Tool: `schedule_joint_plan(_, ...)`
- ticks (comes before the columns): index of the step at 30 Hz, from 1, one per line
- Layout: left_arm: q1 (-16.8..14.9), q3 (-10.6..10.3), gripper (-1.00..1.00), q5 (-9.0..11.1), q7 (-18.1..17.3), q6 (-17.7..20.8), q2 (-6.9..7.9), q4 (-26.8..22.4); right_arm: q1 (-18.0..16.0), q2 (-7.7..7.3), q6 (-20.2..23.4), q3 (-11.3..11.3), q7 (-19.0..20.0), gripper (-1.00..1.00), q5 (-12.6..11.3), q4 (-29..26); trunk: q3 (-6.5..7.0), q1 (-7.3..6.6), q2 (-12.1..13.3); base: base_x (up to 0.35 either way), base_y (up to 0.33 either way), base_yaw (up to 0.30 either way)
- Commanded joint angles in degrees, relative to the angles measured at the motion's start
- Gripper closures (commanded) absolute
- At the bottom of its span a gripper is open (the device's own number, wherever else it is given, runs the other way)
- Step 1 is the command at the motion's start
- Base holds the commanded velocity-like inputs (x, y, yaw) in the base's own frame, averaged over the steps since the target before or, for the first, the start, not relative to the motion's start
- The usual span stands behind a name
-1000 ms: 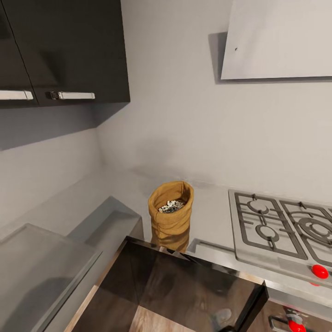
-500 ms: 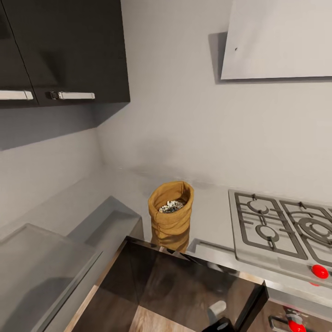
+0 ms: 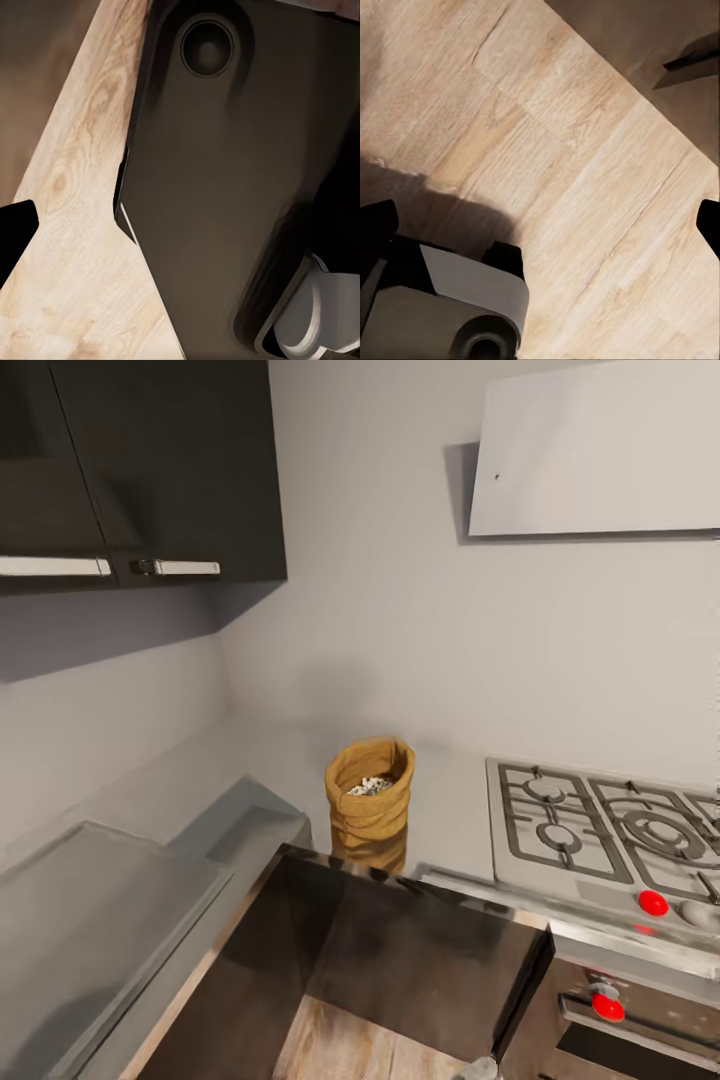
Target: In the kitchen, take the popcorn bag from the countertop, put it into the microwave, and heat it until the popcorn is cooked so the cooked popcorn ends up inside the bag.
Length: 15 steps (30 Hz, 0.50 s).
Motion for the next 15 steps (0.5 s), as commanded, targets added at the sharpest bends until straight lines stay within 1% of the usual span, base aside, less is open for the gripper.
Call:
schedule_joint_plan(1, -0.02, 0.00, -1.00, 0.28, 0.01, -0.09, 0.00, 0.01, -0.05, -0.01, 0.41, 0.23, -0.12, -1.00, 0.31, 2.13, -0.07, -0.03, -0.05, -0.291, 0.000, 0.000)
schedule_joint_plan(4, -0.02, 0.05, -1.00, 0.31, 0.01, -0.09, 0.00, 0.01, -0.03, 0.00, 0.51, 0.26, -0.19, -1.00, 0.33, 2.03, -0.07, -0.03, -0.05, -0.212, 0.000, 0.000)
schedule_joint_plan(7, -0.02, 0.15, -1.00, 0.32, 0.02, -0.12, 0.02, 0.01, -0.07, 0.29, 1.61, 0.47, -0.38, -1.00, 0.53, -0.20, -0.07, -0.03, -0.05, -0.035, 0.000, 0.000)
schedule_joint_plan(9, -0.02, 0.17, -1.00, 0.32, 0.01, -0.11, 0.01, 0.01, -0.09, 0.76, 6.27, 0.54, -0.30, -1.00, 0.55, -6.78, -0.07, -0.03, -0.05, -0.009, 0.000, 0.000)
schedule_joint_plan(10, -0.02, 0.17, -1.00, 0.32, 0.05, -0.13, 0.00, 0.01, -0.09, 0.90, 11.57, 0.62, -0.13, -1.00, 0.35, -13.17, -0.07, -0.03, -0.05, -0.004, 0.000, 0.000)
schedule_joint_plan(11, -0.02, 0.17, -1.00, 0.32, 0.07, -0.14, 0.00, 0.01, -0.09, 0.99, 15.29, 0.69, 0.08, -1.00, 0.16, -17.92, -0.07, -0.03, -0.05, -0.002, 0.000, 0.000)
schedule_joint_plan(12, -0.02, 0.17, -1.00, 0.32, 0.08, -0.14, 0.00, 0.01, -0.09, 1.10, 20.48, 0.82, 0.76, -1.00, -0.01, -24.97, -0.07, -0.03, -0.05, -0.001, 0.000, 0.000)
schedule_joint_plan(13, -0.02, 0.17, -1.00, 0.32, 0.09, -0.14, 0.00, 0.01, -0.09, 1.26, 23.64, 1.10, 1.47, -1.00, -0.05, -29.37, -0.07, -0.03, -0.05, 0.000, 0.000, 0.000)
schedule_joint_plan(14, -0.02, 0.17, -1.00, 0.32, 0.09, -0.15, 0.00, 0.01, -0.09, 1.59, 28.14, 2.15, 2.81, -1.00, 0.02, -35.58, -0.07, -0.03, -0.05, 0.000, 0.000, 0.000)
schedule_joint_plan(15, -0.02, 0.17, -1.00, 0.32, 0.08, -0.15, 0.00, 0.01, -0.09, 1.76, 31.71, 3.46, 3.86, -1.00, 0.13, -40.71, -0.07, -0.03, -0.05, 0.000, 0.000, 0.000)
